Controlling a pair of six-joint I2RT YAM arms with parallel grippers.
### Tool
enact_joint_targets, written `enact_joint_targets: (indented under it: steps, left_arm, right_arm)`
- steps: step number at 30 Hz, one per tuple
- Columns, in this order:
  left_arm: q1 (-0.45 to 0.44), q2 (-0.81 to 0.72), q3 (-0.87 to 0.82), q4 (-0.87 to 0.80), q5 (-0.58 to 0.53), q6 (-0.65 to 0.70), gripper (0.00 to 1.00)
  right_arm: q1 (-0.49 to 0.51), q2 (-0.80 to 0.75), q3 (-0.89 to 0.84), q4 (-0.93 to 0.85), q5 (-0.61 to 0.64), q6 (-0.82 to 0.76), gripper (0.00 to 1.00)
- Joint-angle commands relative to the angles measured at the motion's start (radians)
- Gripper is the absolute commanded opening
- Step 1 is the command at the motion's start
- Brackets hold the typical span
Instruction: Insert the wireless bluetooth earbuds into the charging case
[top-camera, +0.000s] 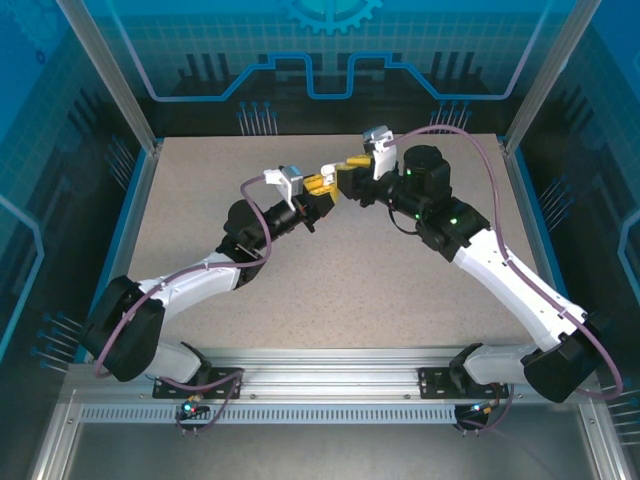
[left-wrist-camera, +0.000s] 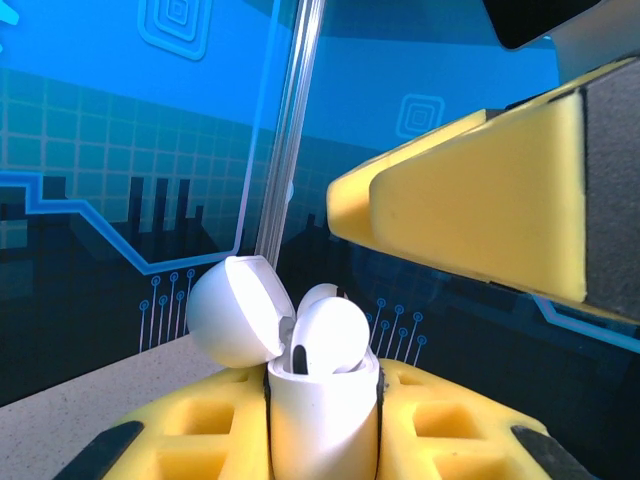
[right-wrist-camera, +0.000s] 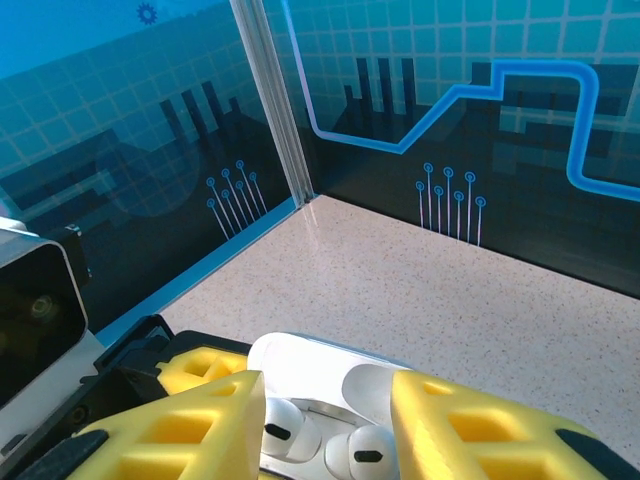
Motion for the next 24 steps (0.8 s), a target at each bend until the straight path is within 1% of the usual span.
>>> enact_joint_targets:
  steps: [1, 5, 8, 14, 17, 21, 24]
  left_arm:
    - [-0.004, 0.002, 0.006, 0.047, -0.017, 0.006, 0.0]
    - [-0.005, 0.003, -0.001, 0.051, -0.013, 0.016, 0.0]
    - [-0.005, -0.002, -0.018, 0.062, -0.002, 0.042, 0.0]
    - [-0.004, -0.01, -0.043, 0.056, 0.067, 0.129, 0.0]
    - [-0.005, -0.015, -0.03, 0.019, 0.099, 0.163, 0.0]
    - [-0.005, -0.007, -0.009, 0.0, 0.128, 0.19, 0.0]
    - [-0.004, 0.003, 0.008, -0.006, 0.133, 0.192, 0.0]
  right_arm:
    - [0.007, -0.002, 0.038, -0.002, 0.004, 0.015, 0.43]
    - [-0.012, -0.006, 0.054, 0.002, 0.04, 0.059, 0.52]
    - [-0.06, 0.015, 0.136, -0.073, 0.026, 0.112, 0.53]
    - [-0.124, 0.176, 0.442, -0.429, -0.011, 0.134, 0.52]
    - [-0.134, 0.3, 0.63, -0.631, -0.022, 0.122, 0.51]
    - [-0.147, 0.51, 0.908, -0.89, -0.04, 0.106, 0.46]
    - [-0.149, 0.623, 1.032, -0.983, -0.063, 0.093, 0.42]
